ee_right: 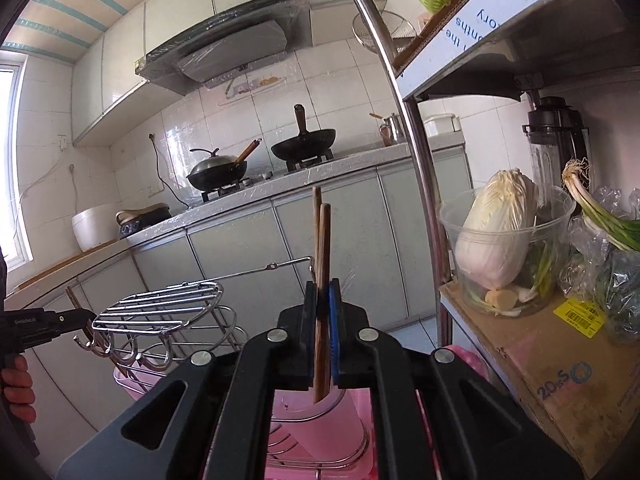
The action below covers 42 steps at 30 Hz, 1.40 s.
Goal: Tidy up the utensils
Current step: 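Carry both wooden chopsticks up into the pink cup and open both tools, then grasp the gold spoon with the left tool while the right tool grasps the clear plastic spoon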
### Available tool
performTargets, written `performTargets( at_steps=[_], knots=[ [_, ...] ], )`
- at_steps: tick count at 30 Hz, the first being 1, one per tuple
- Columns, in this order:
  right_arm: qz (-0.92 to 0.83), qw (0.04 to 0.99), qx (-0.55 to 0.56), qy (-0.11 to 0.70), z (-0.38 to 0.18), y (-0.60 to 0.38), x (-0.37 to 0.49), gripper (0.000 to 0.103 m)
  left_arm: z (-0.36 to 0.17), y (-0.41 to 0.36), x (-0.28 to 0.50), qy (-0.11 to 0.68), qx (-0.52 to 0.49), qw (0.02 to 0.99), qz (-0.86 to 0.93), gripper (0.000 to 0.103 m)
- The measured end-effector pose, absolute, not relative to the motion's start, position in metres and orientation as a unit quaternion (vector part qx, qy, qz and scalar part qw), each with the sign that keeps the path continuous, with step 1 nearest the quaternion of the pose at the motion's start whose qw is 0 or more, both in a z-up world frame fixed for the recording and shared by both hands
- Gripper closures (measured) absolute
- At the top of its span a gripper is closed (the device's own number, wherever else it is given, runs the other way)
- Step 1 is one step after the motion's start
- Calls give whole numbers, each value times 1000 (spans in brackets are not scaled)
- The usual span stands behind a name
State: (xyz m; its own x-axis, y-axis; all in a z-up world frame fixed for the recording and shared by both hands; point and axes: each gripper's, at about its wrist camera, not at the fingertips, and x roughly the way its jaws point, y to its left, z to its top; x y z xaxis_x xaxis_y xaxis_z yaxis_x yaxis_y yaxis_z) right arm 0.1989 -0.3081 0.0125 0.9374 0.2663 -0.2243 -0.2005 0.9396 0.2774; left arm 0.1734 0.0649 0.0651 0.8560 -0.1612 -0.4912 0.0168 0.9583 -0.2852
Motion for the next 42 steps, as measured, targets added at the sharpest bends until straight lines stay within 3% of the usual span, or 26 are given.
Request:
performTargets(
  at_steps=[4,6,8,11,20,33,42],
  knots=[
    [123,967,133,176,13,-310,207,96,67,68,164,260,-140,955,-39,79],
    [127,964,135,189,12,-311,205,91,68,70,160,260,-144,954,-39,78],
    [130,963,135,194,13,-312,199,79,70,72,156,260,-149,953,-37,78],
    [130,964,130,192,18,-314,185,72,72,72,146,257,-147,955,-37,78],
    [125,961,128,212,11,-323,130,71,52,60,112,285,-145,945,-69,78],
    [223,853,143,450,-107,-271,143,71,-45,16,100,416,-138,887,-145,78],
    [232,820,117,511,-147,-227,166,71,-83,4,99,465,-136,862,-150,78]
  ],
)
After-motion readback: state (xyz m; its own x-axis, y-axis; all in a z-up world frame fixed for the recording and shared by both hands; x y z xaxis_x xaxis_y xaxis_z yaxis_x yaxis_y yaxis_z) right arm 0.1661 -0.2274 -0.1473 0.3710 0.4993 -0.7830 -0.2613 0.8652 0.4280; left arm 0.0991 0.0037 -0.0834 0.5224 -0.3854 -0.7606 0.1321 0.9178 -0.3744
